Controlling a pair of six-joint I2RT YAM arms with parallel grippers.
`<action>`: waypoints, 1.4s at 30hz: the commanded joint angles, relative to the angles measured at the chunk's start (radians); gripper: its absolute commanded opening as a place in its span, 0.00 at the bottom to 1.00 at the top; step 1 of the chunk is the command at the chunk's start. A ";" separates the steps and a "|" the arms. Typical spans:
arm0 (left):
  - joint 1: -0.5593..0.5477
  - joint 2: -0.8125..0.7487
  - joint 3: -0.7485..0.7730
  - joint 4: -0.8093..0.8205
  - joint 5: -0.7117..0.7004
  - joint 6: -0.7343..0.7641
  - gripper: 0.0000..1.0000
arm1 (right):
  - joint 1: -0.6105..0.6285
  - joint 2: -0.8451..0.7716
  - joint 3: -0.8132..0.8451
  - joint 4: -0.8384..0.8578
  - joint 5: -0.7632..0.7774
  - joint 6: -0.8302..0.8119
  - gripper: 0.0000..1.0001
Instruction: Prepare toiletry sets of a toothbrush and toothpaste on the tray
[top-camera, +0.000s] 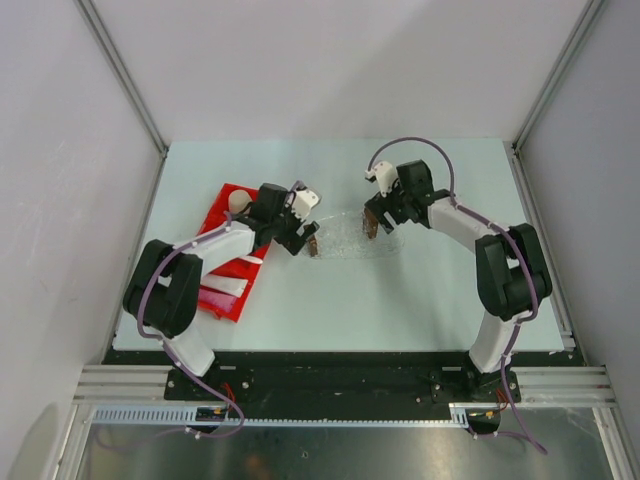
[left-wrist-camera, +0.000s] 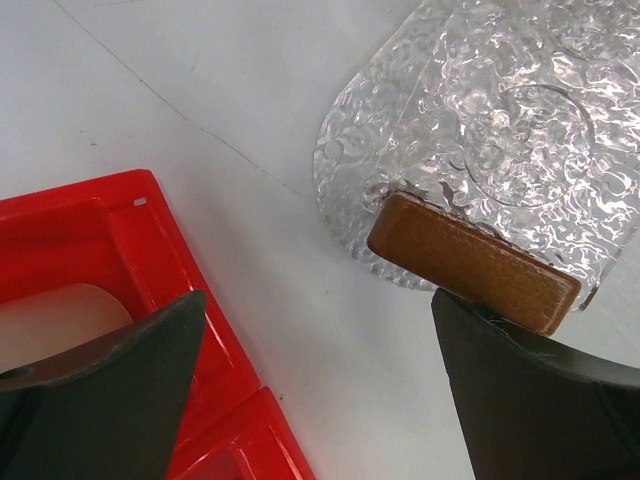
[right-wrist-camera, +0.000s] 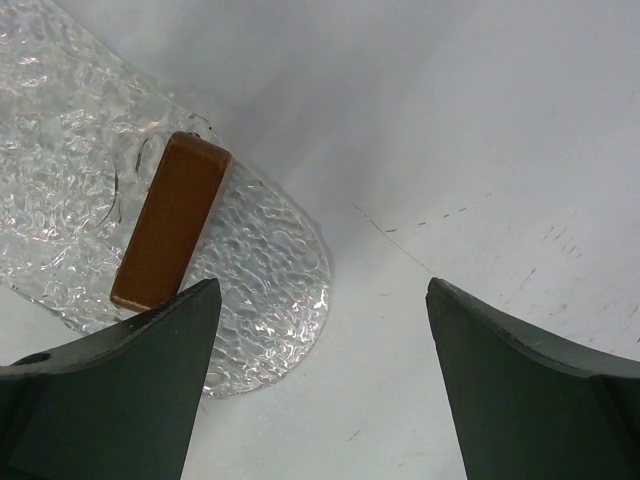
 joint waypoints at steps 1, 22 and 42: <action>-0.012 0.006 0.044 0.055 0.024 0.007 1.00 | 0.075 -0.048 -0.016 0.009 -0.060 0.037 0.90; -0.014 0.005 0.049 0.057 0.047 0.066 1.00 | 0.181 -0.104 -0.080 -0.001 -0.068 0.077 0.90; -0.014 0.020 0.061 0.057 0.046 0.080 1.00 | 0.207 -0.115 -0.087 -0.012 -0.066 0.077 0.90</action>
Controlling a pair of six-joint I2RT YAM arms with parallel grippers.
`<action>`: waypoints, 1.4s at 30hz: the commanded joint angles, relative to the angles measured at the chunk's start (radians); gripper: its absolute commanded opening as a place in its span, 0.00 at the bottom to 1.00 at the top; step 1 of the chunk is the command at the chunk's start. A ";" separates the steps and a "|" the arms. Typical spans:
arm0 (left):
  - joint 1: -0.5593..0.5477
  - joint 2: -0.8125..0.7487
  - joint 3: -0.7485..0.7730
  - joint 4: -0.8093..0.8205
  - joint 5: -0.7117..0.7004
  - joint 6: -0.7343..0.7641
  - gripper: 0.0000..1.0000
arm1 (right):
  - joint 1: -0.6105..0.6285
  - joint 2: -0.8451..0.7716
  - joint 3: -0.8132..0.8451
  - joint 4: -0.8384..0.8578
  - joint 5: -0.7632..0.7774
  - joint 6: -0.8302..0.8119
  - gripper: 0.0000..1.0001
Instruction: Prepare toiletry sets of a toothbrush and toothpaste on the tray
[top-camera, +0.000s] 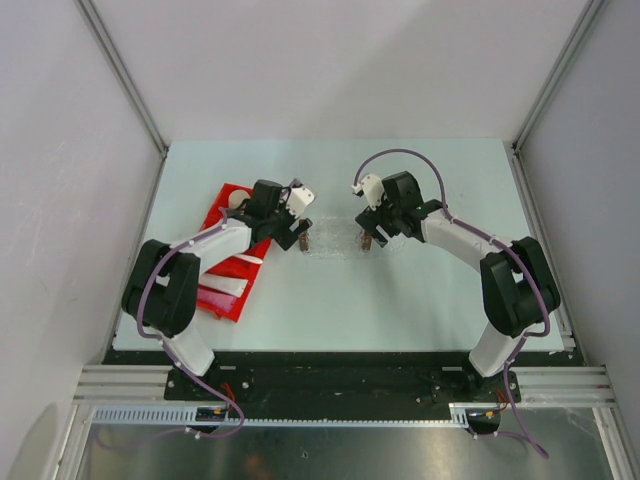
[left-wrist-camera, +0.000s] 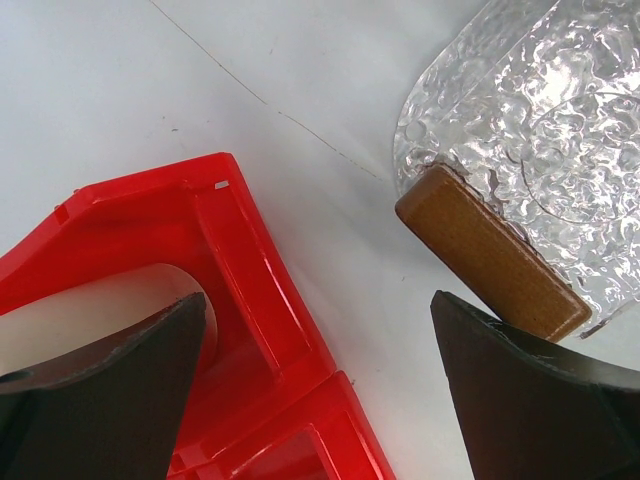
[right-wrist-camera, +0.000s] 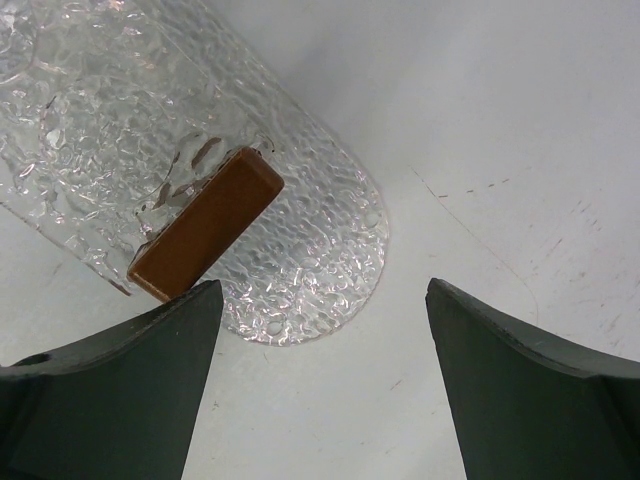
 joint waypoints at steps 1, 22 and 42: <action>-0.045 0.021 0.044 0.072 0.126 -0.025 1.00 | 0.077 -0.008 -0.007 0.042 -0.181 0.064 0.90; -0.060 0.046 0.044 0.070 0.120 -0.027 1.00 | 0.075 -0.031 -0.007 0.034 -0.169 0.051 0.90; -0.057 -0.011 0.020 0.070 0.141 -0.019 1.00 | 0.022 -0.059 -0.005 0.055 -0.167 0.032 0.95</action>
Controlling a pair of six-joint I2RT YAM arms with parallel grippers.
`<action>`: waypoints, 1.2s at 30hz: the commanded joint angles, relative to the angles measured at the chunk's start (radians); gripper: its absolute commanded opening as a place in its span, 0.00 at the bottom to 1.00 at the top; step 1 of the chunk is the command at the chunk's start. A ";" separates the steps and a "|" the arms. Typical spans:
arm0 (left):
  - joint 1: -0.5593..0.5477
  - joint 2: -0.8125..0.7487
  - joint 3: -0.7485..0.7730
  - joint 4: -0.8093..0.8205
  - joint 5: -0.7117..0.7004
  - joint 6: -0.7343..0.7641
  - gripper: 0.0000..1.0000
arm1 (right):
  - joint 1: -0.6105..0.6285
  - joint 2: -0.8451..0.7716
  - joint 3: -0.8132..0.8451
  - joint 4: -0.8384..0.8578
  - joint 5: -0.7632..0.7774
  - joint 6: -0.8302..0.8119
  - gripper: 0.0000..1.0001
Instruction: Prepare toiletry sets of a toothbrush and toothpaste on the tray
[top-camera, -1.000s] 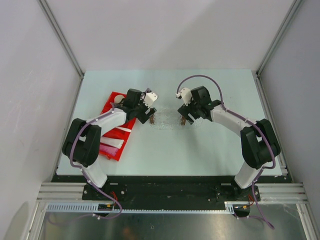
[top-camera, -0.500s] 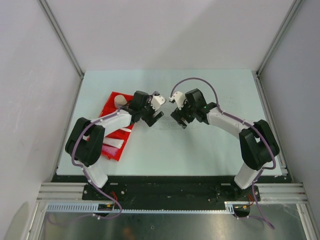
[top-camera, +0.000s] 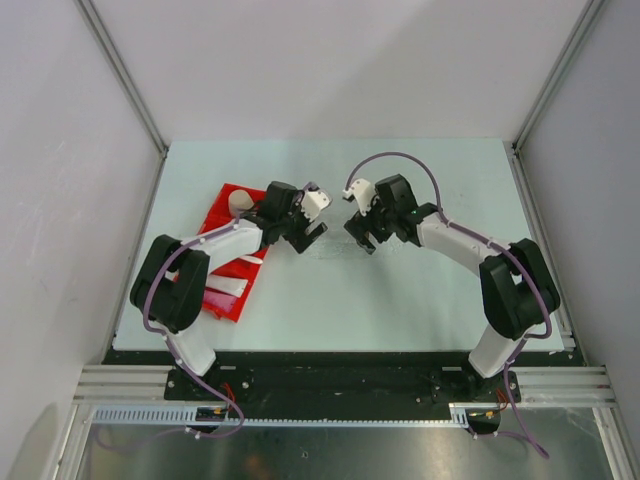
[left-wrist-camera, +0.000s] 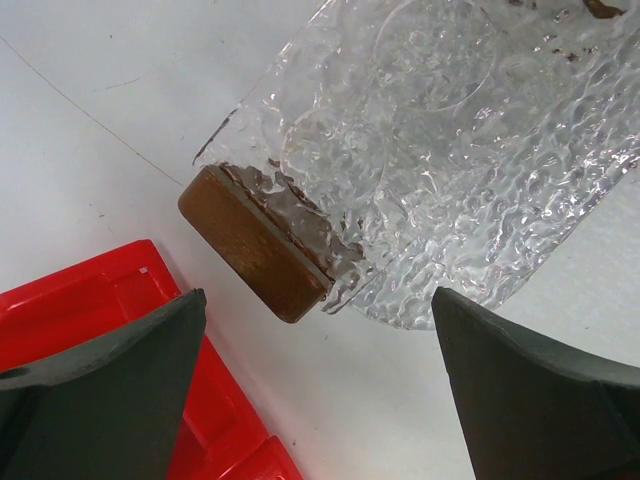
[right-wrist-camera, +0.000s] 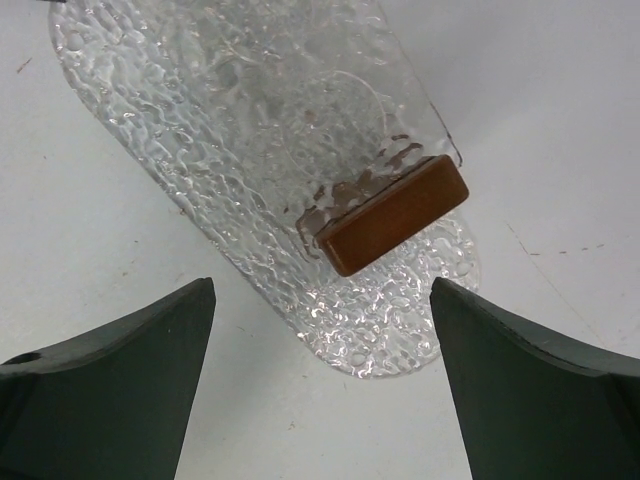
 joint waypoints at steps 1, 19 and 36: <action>0.010 -0.060 -0.003 0.027 0.062 -0.012 1.00 | -0.021 -0.045 0.008 0.041 -0.021 -0.002 0.96; 0.023 -0.002 0.023 0.061 0.061 -0.070 0.99 | -0.027 0.067 0.008 0.156 -0.023 0.014 0.91; 0.013 0.000 0.029 0.060 0.102 -0.058 0.92 | -0.035 0.123 0.011 0.208 -0.045 0.012 0.81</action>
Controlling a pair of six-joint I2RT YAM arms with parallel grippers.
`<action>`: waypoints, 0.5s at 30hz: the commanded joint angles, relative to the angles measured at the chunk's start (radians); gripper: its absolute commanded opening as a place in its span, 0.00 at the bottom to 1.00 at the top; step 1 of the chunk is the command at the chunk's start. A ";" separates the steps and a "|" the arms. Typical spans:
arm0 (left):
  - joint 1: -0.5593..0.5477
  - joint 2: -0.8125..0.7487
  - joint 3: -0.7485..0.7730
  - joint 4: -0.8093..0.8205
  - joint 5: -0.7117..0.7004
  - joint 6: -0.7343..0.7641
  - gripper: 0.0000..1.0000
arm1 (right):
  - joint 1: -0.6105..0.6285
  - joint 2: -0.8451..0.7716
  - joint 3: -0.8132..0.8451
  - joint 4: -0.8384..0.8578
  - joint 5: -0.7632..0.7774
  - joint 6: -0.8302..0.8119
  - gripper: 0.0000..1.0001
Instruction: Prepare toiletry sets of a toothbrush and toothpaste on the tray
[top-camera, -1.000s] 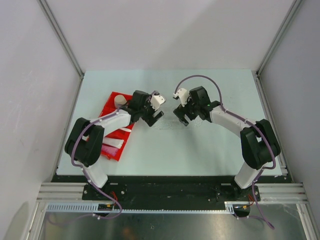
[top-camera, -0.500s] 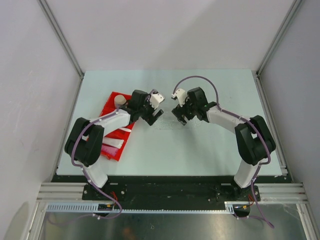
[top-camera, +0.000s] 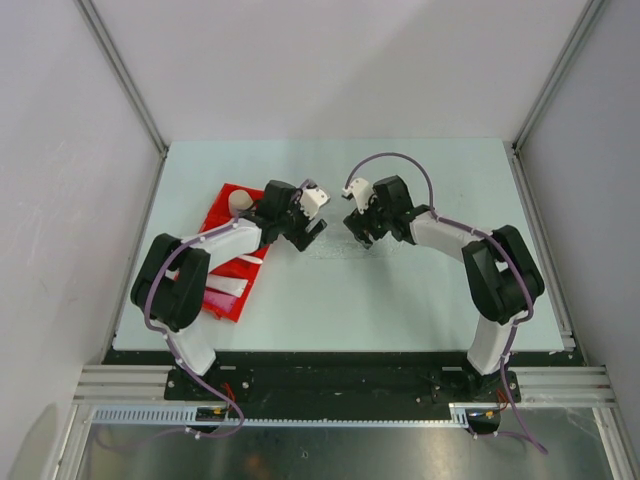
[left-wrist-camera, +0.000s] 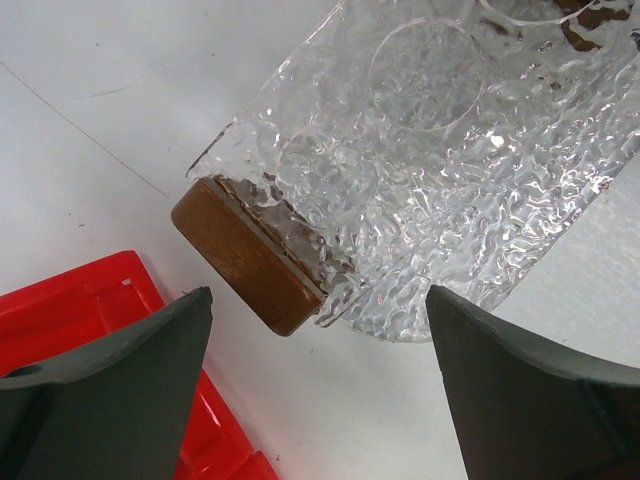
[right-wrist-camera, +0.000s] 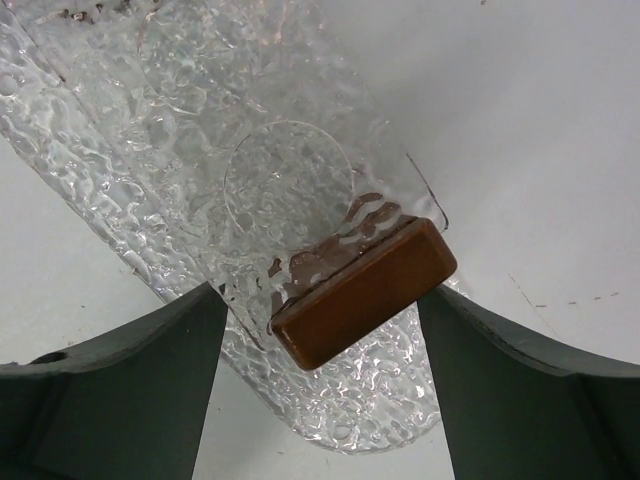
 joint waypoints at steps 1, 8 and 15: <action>-0.008 -0.011 0.024 0.033 0.049 -0.009 0.92 | -0.005 0.006 0.011 0.045 -0.032 0.008 0.80; -0.036 -0.036 0.001 0.032 0.073 -0.001 0.92 | -0.005 -0.007 0.009 0.036 -0.069 0.011 0.75; -0.045 -0.062 -0.016 0.019 0.081 -0.004 0.91 | -0.007 -0.014 0.011 0.025 -0.072 0.007 0.72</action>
